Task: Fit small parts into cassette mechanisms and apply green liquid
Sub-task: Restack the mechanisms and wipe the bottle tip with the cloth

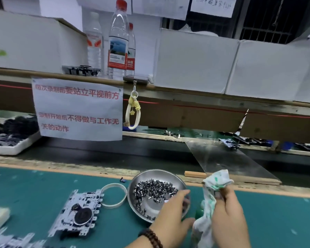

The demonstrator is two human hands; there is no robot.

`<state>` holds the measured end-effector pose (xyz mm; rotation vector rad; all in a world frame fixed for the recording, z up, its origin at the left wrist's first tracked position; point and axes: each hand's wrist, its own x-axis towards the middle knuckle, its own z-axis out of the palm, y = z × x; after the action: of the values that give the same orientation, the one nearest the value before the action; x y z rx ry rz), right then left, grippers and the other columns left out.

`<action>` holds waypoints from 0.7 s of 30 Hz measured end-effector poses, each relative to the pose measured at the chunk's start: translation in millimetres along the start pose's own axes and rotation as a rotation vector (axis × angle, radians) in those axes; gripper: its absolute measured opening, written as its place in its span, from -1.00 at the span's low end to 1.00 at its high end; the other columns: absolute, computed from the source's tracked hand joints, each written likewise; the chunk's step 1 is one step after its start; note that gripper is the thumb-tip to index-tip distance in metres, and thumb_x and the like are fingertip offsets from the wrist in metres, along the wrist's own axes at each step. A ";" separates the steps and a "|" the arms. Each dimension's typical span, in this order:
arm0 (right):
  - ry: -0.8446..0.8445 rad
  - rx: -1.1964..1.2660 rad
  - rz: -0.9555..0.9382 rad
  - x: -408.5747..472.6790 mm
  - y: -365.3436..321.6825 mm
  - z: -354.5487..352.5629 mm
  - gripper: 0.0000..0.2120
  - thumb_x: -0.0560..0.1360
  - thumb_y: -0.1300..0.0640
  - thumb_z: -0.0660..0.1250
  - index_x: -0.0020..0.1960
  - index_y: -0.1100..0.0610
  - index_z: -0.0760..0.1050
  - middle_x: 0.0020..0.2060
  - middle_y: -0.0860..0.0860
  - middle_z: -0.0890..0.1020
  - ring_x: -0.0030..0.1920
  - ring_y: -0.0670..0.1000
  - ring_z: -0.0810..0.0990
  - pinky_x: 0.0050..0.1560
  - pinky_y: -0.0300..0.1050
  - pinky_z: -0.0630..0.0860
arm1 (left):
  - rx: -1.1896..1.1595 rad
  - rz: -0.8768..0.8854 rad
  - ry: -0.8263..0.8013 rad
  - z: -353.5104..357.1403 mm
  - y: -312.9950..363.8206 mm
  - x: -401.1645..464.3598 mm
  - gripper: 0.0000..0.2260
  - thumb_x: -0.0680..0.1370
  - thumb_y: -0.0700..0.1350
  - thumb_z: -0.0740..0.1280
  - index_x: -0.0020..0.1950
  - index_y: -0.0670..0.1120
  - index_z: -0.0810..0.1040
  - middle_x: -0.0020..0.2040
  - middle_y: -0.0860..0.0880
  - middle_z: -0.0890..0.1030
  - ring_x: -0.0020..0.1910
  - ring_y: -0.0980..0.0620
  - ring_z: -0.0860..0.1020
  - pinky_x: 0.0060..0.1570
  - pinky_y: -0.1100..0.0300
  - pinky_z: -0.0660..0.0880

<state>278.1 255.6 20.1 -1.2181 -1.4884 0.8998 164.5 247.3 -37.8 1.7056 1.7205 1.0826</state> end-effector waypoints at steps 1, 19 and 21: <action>-0.001 0.015 -0.008 -5.8 -2.2 11.1 -0.69 0.58 0.33 0.10 0.22 0.10 0.47 -0.27 -0.19 0.48 -0.23 -0.05 0.44 -0.28 -0.19 0.18 | -0.048 0.002 0.062 -15.5 -3.3 -9.7 -0.54 0.52 -0.20 0.29 0.36 0.10 0.28 0.17 0.13 0.48 0.10 0.30 0.46 0.13 0.40 0.40; -0.668 -0.401 -0.589 -76.8 -112.0 276.5 -0.49 0.49 0.38 0.05 0.35 0.00 0.26 0.27 0.04 0.28 0.22 0.12 0.22 0.10 -0.01 0.22 | -0.080 -0.387 1.022 -318.0 -81.1 -147.6 -0.80 0.55 -0.22 0.22 0.12 0.01 0.40 -0.10 0.05 0.54 -0.12 -0.02 0.54 -0.01 -0.05 0.56; -0.790 -0.367 -0.662 -93.8 -137.9 319.6 -0.53 0.50 0.37 0.06 0.35 0.04 0.28 0.27 0.08 0.31 0.24 0.15 0.22 0.15 0.06 0.26 | 0.035 -0.495 1.125 -358.7 -98.1 -172.9 -0.78 0.56 -0.17 0.22 0.20 -0.04 0.38 0.03 -0.03 0.55 -0.03 -0.06 0.53 0.07 -0.02 0.51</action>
<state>-63.7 144.5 48.4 -0.5024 -2.5726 0.6767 -161.8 16.9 55.3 0.5153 2.5780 1.9070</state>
